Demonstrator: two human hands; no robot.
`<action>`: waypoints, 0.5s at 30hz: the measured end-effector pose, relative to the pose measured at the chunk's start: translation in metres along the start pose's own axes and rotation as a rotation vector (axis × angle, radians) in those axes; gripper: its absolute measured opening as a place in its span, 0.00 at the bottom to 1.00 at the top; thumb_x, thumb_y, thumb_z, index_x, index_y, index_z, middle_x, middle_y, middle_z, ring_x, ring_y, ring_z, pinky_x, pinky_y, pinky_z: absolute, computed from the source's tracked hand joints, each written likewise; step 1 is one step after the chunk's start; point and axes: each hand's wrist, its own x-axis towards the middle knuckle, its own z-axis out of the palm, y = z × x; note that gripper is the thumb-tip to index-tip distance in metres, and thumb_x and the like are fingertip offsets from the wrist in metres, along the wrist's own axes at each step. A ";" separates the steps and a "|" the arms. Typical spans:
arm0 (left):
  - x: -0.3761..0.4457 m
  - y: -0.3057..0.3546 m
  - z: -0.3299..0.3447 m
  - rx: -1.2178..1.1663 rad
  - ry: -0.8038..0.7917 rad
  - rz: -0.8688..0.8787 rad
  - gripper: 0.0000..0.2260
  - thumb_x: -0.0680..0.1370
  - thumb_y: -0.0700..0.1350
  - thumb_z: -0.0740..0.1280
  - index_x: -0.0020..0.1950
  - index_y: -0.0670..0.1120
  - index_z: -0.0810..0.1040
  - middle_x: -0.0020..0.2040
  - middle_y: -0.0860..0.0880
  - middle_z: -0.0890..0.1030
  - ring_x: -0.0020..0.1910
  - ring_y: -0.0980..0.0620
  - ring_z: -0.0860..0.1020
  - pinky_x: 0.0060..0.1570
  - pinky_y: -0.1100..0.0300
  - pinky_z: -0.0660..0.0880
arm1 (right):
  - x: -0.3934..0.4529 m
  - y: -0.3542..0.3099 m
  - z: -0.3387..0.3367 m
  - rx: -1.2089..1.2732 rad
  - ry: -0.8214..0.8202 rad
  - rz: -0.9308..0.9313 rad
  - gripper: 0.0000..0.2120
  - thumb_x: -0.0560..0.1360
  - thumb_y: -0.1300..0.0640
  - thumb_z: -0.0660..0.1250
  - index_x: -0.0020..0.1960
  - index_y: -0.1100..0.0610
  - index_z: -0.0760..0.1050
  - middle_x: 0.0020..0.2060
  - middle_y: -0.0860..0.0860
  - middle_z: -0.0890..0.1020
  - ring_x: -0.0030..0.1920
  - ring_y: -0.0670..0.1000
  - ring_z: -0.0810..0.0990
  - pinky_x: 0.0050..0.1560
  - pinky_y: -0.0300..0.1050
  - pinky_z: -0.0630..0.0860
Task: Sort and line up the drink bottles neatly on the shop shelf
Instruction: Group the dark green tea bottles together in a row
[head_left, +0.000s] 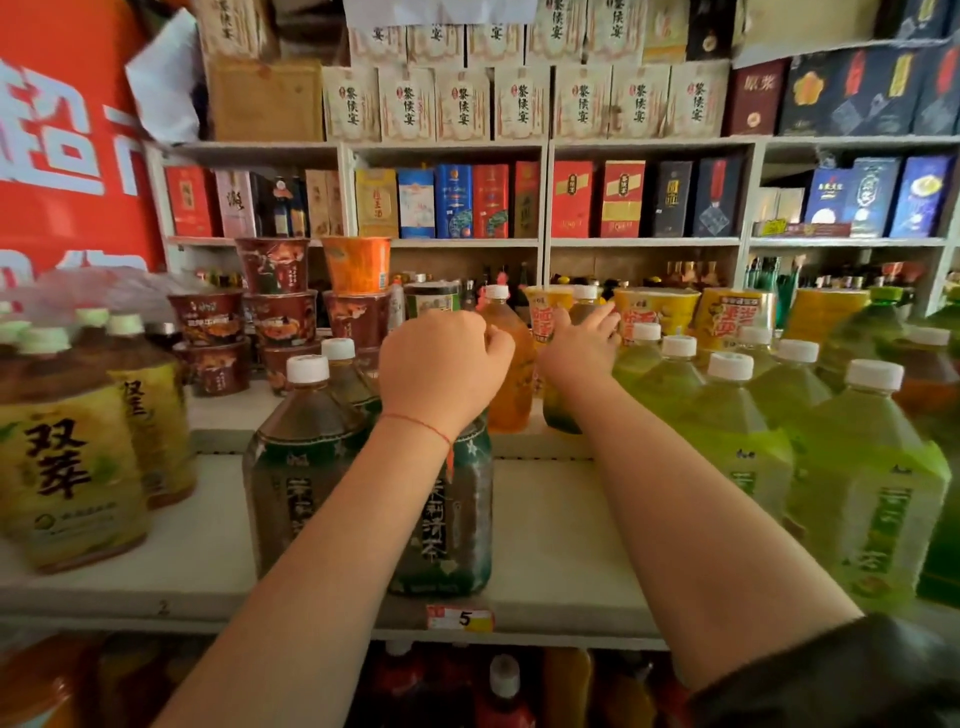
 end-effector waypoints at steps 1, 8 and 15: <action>0.001 -0.001 0.000 0.002 0.003 0.001 0.21 0.82 0.52 0.57 0.30 0.49 0.68 0.27 0.51 0.70 0.25 0.55 0.67 0.26 0.60 0.58 | 0.001 -0.001 0.002 -0.007 0.012 0.004 0.28 0.81 0.46 0.59 0.79 0.49 0.55 0.77 0.69 0.48 0.77 0.71 0.49 0.73 0.64 0.59; -0.003 -0.003 0.003 -0.033 0.011 0.003 0.21 0.82 0.51 0.57 0.30 0.48 0.67 0.27 0.51 0.69 0.25 0.55 0.66 0.27 0.60 0.57 | -0.007 -0.002 -0.003 0.043 0.192 -0.029 0.29 0.74 0.43 0.71 0.70 0.49 0.64 0.71 0.64 0.59 0.65 0.67 0.66 0.59 0.59 0.75; -0.005 -0.007 0.005 -0.068 0.016 0.004 0.20 0.82 0.50 0.58 0.29 0.48 0.67 0.27 0.50 0.68 0.25 0.55 0.65 0.28 0.60 0.57 | -0.026 -0.008 -0.005 0.139 0.172 -0.032 0.21 0.77 0.43 0.66 0.68 0.48 0.70 0.70 0.61 0.65 0.66 0.63 0.69 0.59 0.61 0.76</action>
